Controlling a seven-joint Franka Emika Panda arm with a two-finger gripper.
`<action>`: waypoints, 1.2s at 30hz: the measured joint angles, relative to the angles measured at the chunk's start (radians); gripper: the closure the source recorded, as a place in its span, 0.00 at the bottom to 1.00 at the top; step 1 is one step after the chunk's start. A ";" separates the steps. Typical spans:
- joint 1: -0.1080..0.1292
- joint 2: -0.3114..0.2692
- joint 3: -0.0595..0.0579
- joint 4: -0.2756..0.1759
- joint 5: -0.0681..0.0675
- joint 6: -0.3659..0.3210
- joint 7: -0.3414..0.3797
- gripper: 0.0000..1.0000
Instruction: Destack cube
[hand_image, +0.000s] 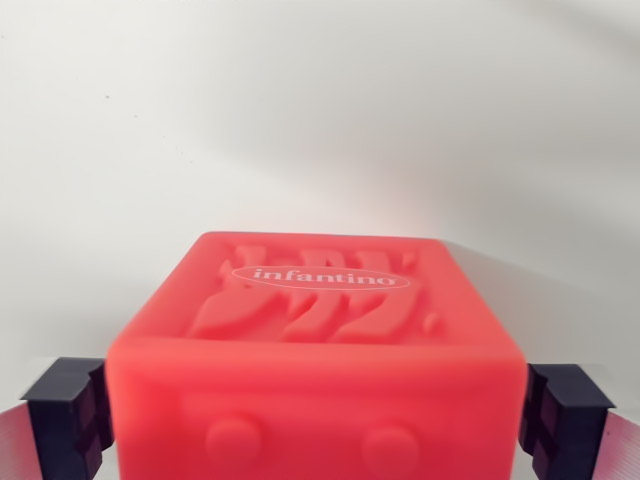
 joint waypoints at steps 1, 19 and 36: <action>0.000 0.000 0.000 0.000 0.000 0.000 0.000 0.00; 0.004 -0.112 -0.005 -0.028 -0.001 -0.080 0.001 0.00; 0.011 -0.285 -0.015 -0.051 -0.013 -0.227 0.009 0.00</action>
